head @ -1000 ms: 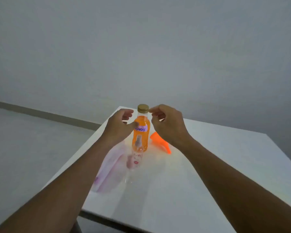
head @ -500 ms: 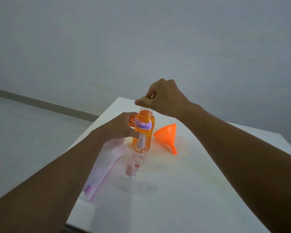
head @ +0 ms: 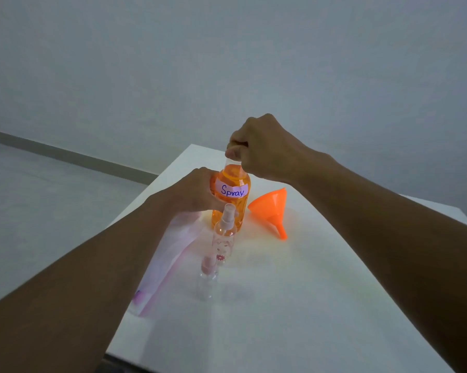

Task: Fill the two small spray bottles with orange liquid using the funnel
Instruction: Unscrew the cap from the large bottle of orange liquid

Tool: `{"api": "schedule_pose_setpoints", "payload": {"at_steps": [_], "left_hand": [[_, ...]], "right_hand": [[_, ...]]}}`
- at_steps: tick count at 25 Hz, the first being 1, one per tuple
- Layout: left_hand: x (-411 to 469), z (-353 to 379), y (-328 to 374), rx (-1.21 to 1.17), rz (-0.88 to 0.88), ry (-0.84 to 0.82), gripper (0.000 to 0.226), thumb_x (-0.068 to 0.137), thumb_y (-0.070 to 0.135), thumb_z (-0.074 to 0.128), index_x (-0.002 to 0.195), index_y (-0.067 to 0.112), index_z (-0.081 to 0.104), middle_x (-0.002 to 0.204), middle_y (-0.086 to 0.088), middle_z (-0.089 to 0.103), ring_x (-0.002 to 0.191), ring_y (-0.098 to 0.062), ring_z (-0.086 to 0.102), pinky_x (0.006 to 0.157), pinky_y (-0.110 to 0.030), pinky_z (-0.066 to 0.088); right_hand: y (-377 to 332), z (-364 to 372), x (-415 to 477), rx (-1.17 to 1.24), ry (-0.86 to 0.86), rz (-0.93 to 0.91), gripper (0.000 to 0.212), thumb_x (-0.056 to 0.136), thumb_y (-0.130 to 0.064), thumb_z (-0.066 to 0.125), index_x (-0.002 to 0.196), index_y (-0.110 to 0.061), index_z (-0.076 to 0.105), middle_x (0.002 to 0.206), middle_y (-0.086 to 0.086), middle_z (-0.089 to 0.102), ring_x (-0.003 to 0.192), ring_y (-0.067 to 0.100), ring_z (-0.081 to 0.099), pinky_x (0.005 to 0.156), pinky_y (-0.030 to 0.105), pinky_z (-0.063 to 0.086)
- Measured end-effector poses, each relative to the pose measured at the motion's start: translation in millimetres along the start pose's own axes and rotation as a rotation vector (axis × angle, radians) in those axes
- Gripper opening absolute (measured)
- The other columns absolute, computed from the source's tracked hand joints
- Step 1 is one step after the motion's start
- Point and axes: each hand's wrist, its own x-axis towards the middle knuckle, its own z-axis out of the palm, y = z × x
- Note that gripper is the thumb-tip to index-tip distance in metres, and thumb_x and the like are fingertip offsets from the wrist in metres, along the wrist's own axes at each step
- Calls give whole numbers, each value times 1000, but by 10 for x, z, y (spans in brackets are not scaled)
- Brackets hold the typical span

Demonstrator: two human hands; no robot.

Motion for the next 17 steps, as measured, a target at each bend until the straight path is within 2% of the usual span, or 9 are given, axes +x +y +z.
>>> {"api": "schedule_pose_setpoints", "payload": {"at_steps": [2, 4, 7, 11, 15, 17], "left_hand": [[20, -8, -11, 21, -11, -3, 51, 64, 37, 90, 109, 22, 70, 100, 3, 75, 95, -19, 71, 92, -40, 57], [39, -18, -11, 34, -21, -10, 53, 66, 38, 89, 112, 22, 68, 103, 2, 74, 97, -20, 70, 94, -41, 56], [46, -24, -10, 27, -41, -39, 57, 63, 41, 90, 113, 25, 68, 105, 4, 74, 99, -20, 70, 95, -42, 55], [42, -36, 12, 39, -43, -55, 56, 62, 42, 90, 111, 25, 70, 102, 6, 75, 96, -16, 70, 95, -41, 56], [43, -38, 24, 52, -56, -65, 54, 61, 44, 90, 108, 27, 69, 101, 6, 75, 95, -16, 70, 95, -41, 55], [42, -31, -4, 34, -64, -60, 60, 56, 50, 89, 108, 28, 70, 100, 8, 75, 96, -17, 71, 95, -42, 55]], "right_hand": [[-45, 10, -6, -87, -37, -19, 16, 89, -1, 60, 94, 10, 72, 103, 13, 78, 74, 21, 72, 67, 34, 58], [-69, 1, -10, -120, -60, -34, 13, 88, 1, 62, 97, 6, 71, 96, 7, 77, 62, 10, 60, 60, 25, 52], [21, -54, -18, -127, -96, -94, 25, 85, 10, 58, 106, 2, 70, 87, 3, 71, 75, 15, 65, 63, 30, 54], [138, -174, -44, -57, -148, -153, 63, 82, 22, 52, 131, -13, 66, 119, 4, 72, 111, 20, 65, 85, 36, 57], [123, -261, 24, -65, -213, -136, 66, 80, 22, 53, 131, -19, 67, 125, 2, 70, 115, 21, 63, 90, 39, 57], [100, -263, 21, -26, -208, -99, 54, 85, 8, 62, 132, -19, 65, 126, 0, 67, 114, 19, 62, 92, 36, 56]]}}
